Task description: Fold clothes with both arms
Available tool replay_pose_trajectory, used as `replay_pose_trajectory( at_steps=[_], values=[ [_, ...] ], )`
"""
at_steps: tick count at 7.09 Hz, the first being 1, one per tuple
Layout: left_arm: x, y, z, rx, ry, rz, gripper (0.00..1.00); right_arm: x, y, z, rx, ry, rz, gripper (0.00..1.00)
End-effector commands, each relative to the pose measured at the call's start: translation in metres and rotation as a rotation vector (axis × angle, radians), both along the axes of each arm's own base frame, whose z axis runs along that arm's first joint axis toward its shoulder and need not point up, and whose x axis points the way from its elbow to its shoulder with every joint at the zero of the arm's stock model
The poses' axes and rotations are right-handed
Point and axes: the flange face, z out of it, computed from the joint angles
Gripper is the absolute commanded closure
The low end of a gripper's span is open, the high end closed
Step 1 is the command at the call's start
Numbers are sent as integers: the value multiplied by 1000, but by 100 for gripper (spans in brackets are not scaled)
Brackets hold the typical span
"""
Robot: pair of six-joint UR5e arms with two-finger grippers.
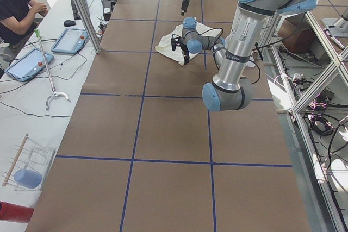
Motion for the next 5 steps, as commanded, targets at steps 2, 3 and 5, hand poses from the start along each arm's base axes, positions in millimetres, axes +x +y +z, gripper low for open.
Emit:
replay_pose_trajectory(
  at_steps=[2, 3, 5],
  values=[
    [15, 7, 8, -13, -17, 13, 10, 5, -11, 5, 1, 18, 39, 0],
    [18, 5, 8, -12, -15, 13, 10, 6, -11, 4, 1, 14, 36, 0],
    [20, 3, 10, -5, -23, 4, 29, 7, -12, 3, -2, 9, 33, 0]
  ],
)
